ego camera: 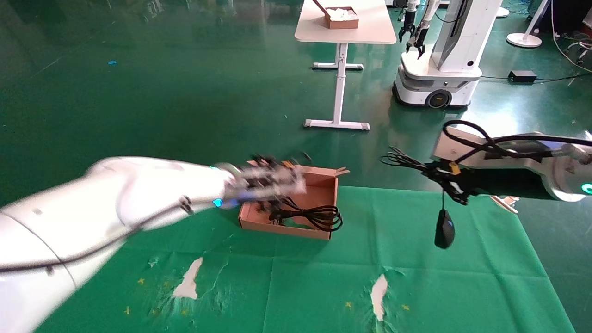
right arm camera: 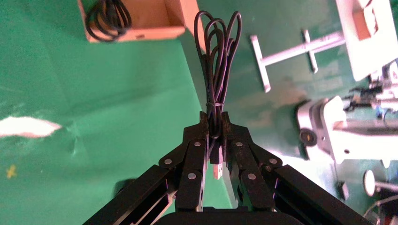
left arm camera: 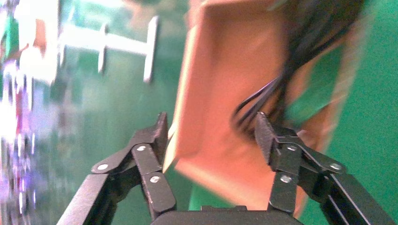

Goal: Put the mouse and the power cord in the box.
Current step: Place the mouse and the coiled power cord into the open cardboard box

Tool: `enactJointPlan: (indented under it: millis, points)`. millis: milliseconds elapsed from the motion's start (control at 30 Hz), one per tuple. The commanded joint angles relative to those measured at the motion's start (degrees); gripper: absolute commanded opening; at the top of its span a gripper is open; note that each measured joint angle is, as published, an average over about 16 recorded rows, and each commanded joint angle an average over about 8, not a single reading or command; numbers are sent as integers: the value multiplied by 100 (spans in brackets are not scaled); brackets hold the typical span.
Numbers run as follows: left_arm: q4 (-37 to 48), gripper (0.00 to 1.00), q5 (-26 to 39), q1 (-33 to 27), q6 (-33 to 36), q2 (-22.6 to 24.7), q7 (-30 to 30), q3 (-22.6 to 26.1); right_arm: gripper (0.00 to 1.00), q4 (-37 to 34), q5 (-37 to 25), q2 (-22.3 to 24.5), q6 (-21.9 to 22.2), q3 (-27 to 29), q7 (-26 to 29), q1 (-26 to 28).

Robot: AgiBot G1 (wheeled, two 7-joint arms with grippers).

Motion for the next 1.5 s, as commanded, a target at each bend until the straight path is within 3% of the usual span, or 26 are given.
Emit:
enactJointPlan:
  millis: [33,300,567,700,900,933,1167,1200,1500]
  points:
    - [220,100,-94,-85,-63,-13,-101,0,0,4,60,-47,2,0,-84,39]
    - [775,100,-141,-575,89,-500,-184,-61,0,-897,72,-1270,499,-270,-815,317]
    - [491,100,-8,-665,264,-813,-439,-2,0,-2937,179,-2868,1503,-705,-2098,440]
    - [341,100,92,-660,271,-872,-606,37,0,-3563,563,-3145,1932,-1097,-2593,508]
    - [141,100,240,-653,280,-946,-845,92,0,-3763,1320,-3165,2308,-1837,-2821,653]
    - [112,100,262,-652,282,-957,-881,100,6,-3786,1411,-3165,2354,-1953,-2832,675]
    - [-18,100,356,-658,287,-1017,-1031,136,94,-4069,1717,-3226,2576,-2509,-2857,761]
    - [-25,100,360,-659,288,-1021,-1037,138,100,-4094,1729,-3234,2591,-2536,-2856,766]
    - [-15,100,362,-655,288,-1014,-1028,136,100,-4019,1714,-3204,2571,-2484,-2855,769]
